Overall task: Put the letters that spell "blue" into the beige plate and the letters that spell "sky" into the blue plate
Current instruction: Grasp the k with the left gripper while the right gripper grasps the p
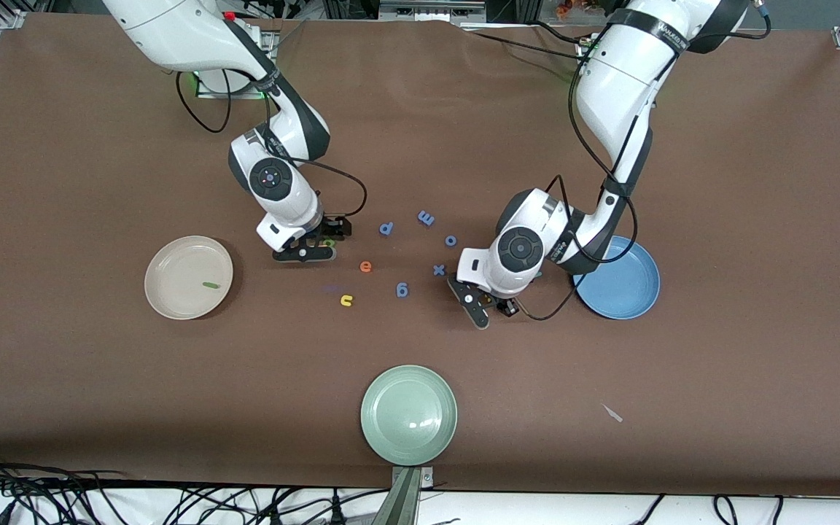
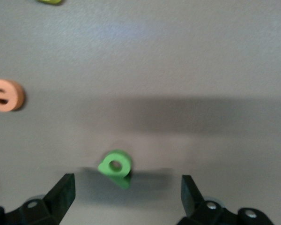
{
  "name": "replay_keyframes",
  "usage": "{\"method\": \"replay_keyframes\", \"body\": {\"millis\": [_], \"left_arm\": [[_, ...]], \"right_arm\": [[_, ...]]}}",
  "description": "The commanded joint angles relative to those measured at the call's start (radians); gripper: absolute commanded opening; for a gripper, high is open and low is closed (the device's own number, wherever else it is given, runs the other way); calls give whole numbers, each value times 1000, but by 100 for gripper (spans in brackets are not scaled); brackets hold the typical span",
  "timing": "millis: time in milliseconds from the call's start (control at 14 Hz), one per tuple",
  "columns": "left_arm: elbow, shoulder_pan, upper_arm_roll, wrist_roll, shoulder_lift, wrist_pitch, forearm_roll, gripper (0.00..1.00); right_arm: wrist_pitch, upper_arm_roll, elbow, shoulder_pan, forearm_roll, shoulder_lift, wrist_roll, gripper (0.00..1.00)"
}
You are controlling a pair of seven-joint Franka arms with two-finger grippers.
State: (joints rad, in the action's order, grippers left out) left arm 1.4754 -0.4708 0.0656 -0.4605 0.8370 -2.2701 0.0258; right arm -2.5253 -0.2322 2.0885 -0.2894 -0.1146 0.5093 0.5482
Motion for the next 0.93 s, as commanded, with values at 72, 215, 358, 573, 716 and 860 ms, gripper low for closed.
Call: {"method": "replay_keyframes", "body": {"millis": [72,215,358,573,716,860], "left_arm": [[5,23,-29,-10,-100,130,28,0],[6,78,-52,-15,-172,264,29,0],[9,148,-53,-62,-225,355,60,0],[103,241,-49,-113,-276,362,154,0],[175,288,-44,-118,-277,330,161,0],[285,308,-46,-119,-276,186,164,0]], "right_arm": [[-7,-1,-21,3,-20,23,7,95],[-7,-3,-22,-2,-20,25,12,86],[-7,-3,-22,-4,-20,31,12,78],[-20,-3,-24,-5,-20,40,12,66],[-23,-3,-22,-5,-19,43,13,59],[-23,-4,-22,-7,-19,43,13,56]]}}
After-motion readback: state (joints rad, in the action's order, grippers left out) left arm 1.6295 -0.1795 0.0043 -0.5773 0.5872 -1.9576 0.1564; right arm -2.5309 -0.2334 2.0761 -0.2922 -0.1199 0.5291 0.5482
